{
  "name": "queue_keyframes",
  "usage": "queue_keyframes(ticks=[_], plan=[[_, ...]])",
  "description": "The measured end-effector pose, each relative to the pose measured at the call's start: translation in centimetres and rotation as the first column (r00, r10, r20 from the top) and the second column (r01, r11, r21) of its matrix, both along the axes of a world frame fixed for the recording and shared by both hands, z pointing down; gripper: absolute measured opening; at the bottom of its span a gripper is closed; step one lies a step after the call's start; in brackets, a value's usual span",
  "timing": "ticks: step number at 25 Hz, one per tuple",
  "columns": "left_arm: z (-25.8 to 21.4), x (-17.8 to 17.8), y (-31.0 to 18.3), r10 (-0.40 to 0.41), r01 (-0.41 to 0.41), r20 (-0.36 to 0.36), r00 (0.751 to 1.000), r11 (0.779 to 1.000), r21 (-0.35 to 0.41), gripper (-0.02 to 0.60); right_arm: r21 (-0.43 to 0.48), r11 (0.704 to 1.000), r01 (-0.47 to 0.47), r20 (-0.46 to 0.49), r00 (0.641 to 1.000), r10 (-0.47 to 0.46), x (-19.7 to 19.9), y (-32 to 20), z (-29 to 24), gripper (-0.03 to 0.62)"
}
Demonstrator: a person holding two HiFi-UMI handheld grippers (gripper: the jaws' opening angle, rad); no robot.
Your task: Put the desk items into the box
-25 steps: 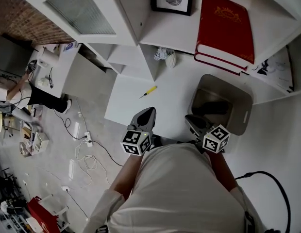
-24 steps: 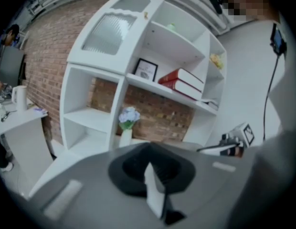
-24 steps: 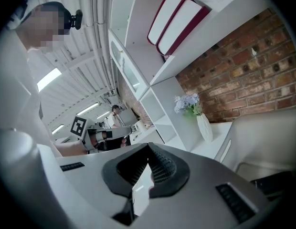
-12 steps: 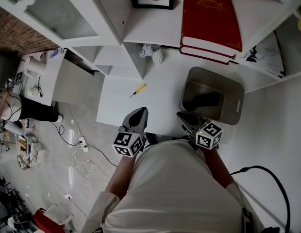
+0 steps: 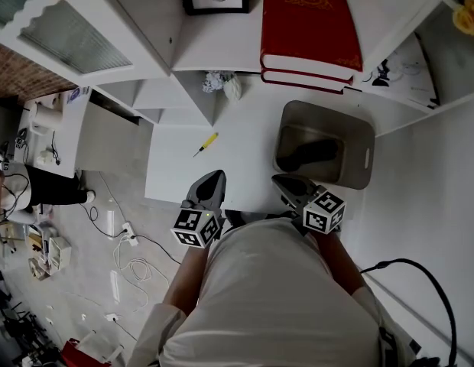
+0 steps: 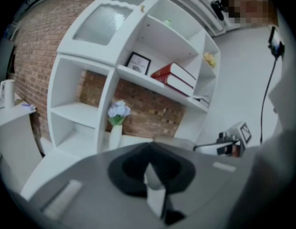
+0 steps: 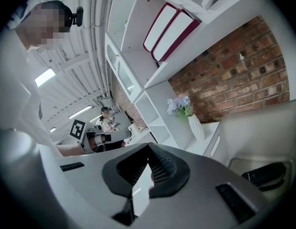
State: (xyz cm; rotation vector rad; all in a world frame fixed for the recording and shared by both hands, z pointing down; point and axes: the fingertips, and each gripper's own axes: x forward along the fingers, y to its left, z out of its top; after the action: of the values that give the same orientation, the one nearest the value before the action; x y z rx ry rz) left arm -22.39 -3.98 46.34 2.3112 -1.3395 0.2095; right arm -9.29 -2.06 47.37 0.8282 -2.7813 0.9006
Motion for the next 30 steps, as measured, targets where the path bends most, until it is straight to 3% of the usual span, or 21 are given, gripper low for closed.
queue_keyframes(ticks=[6,13,18,21,25,30], plan=[[0.4,1.0,0.1,-0.003,0.003,0.024,1.0,1.0,0.0,0.003,0.004,1.0,0.009,-0.004,1.0,-0.009,1.5,-0.2,0.1,0.0],[0.8,0.9,0.7,-0.052,0.051,0.072,0.996,0.998,0.026,0.003,0.009,0.996,0.088,-0.007,0.996,-0.088,2.7,-0.3,0.2,0.0],[0.9,0.0,1.6,-0.107,0.107,0.01,0.994,0.994,0.026,0.003,0.001,0.986,0.168,-0.007,0.986,-0.168,2.1,0.3,0.8,0.0],[1.2,-1.3,2.0,-0.152,0.151,0.01,0.988,0.988,0.022,0.003,-0.007,0.98,0.198,-0.015,0.98,-0.198,1.4,0.7,1.2,0.0],[2.0,-3.1,2.0,-0.144,0.143,0.034,0.989,0.99,0.018,0.003,-0.009,0.983,0.183,-0.017,0.983,-0.183,0.4,0.6,1.2,0.0],[4.1,-6.3,0.6,-0.09,0.089,0.118,0.989,0.996,0.014,0.014,-0.017,0.992,0.125,-0.013,0.992,-0.125,-1.8,0.3,1.5,0.0]])
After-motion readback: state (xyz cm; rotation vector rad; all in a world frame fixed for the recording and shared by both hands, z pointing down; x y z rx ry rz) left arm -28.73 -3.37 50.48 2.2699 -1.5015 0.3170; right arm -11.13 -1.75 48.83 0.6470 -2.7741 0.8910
